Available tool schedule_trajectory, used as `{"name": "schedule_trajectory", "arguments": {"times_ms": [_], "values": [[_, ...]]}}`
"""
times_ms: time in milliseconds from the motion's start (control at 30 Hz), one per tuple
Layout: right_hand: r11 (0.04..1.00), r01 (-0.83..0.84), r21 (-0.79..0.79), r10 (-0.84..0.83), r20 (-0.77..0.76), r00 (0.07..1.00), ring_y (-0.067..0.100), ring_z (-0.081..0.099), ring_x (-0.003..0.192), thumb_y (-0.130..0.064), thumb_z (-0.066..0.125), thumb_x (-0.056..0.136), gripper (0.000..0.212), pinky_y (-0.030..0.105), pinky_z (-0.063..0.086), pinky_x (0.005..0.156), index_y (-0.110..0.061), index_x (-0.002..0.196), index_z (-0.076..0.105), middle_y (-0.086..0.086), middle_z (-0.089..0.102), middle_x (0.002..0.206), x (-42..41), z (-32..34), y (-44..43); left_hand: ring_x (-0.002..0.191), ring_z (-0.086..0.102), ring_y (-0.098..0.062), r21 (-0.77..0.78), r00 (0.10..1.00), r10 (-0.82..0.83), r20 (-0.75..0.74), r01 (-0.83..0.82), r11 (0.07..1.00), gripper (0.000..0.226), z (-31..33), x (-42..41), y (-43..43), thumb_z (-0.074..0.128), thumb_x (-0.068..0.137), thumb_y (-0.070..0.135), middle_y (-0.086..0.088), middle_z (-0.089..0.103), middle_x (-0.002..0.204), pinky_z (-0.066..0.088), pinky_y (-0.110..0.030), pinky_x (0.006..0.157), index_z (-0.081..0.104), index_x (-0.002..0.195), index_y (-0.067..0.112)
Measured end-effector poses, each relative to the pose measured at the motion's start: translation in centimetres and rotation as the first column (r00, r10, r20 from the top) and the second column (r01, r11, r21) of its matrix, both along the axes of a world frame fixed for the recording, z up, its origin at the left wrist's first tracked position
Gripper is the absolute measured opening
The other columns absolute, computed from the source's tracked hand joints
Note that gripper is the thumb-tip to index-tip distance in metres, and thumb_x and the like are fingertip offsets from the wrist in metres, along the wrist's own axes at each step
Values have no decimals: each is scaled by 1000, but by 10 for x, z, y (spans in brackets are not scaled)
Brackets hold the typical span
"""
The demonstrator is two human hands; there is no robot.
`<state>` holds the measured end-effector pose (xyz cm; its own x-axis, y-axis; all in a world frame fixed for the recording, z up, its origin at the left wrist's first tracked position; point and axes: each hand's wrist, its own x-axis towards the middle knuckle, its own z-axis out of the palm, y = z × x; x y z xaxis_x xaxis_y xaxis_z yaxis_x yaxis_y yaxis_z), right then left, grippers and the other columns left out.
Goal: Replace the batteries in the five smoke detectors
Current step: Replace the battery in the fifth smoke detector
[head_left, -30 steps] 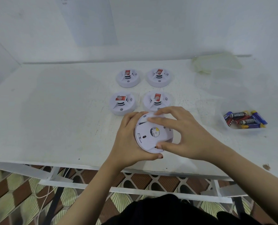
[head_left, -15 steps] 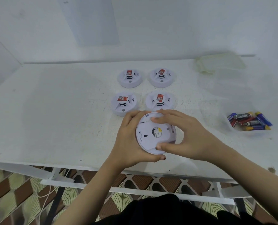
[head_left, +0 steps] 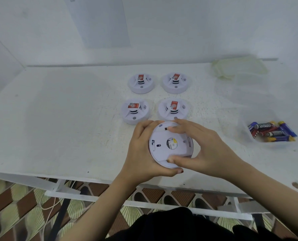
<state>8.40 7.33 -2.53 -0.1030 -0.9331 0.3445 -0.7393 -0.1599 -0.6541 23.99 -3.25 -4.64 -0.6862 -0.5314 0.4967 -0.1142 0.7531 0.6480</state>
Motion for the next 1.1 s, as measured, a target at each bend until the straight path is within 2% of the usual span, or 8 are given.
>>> {"name": "schedule_trajectory", "arguments": {"times_ms": [267, 400, 533, 633, 733, 833, 1000, 1100], "values": [[1000, 15, -23, -14, 50, 999, -2, 47, 116, -49, 67, 72, 59, 16, 43, 92, -18, 121, 56, -10, 53, 125, 4, 0, -7, 117, 37, 1, -16, 998, 42, 38, -41, 999, 94, -5, -5, -5, 78, 49, 56, 7, 53, 119, 30, -9, 99, 55, 124, 5], [993, 47, 112, -53, 54, 997, 4, 36, 131, -59, 60, 71, 65, 23, 33, 104, -35, 129, 46, -10, 40, 144, 5, -4, -12, 114, 41, -7, 16, 996, 73, 44, -73, 997, 89, -6, -7, -8, 74, 54, 50, 7, 51, 118, 30, -8, 99, 50, 127, 5], [971, 115, 209, -147, 146, 978, 1, 42, 120, -70, 61, 57, 78, 22, 37, 98, -36, 124, 41, -18, 43, 133, 13, 2, -15, 119, 46, 0, 225, 1000, 29, 12, -31, 974, 110, -8, -4, -11, 86, 53, 39, 13, 46, 125, 34, -8, 97, 28, 144, 15], [950, 178, 255, -249, 278, 928, -11, 41, 112, -73, 65, 43, 84, 10, 35, 84, -38, 114, 38, -32, 41, 118, 19, 5, -19, 127, 42, 0, 212, 1000, -4, 3, 3, 977, 107, -6, -6, -9, 86, 57, 39, 16, 43, 132, 33, -9, 102, 24, 143, 30], [940, 219, 264, -304, 348, 887, -9, 45, 109, -63, 75, 46, 77, 13, 39, 82, -36, 108, 38, -28, 44, 115, 21, 3, -22, 129, 40, 4, 147, 1000, -21, 24, 17, 989, 100, -2, -11, -8, 80, 61, 44, 25, 40, 130, 32, -11, 104, 22, 142, 34], [957, 172, 234, -278, 568, 775, 8, 58, 108, -44, 78, 54, 61, 26, 50, 87, -33, 102, 42, -11, 60, 115, 17, 3, -23, 134, 33, 8, 124, 996, -70, 48, 63, 990, 101, 2, -14, -10, 80, 61, 47, 16, 38, 141, 29, -10, 108, 24, 143, 31], [991, 22, 130, -128, 914, 384, 24, 68, 90, -23, 66, 60, 51, 31, 56, 70, -14, 109, 54, 2, 72, 95, 5, 2, -21, 132, 41, 3, 257, 995, -98, 9, 93, 962, 101, 1, -17, -20, 85, 56, 43, 21, 42, 141, 38, -14, 104, 34, 141, 24], [991, 34, 131, -135, 926, 353, 30, 66, 101, -13, 54, 73, 46, 36, 56, 74, -9, 118, 59, 10, 69, 109, 0, -1, -23, 127, 47, 0, 268, 998, -69, -7, 69, 961, 100, -3, -15, -28, 87, 55, 39, 17, 49, 136, 42, -15, 100, 38, 139, 19]]}}
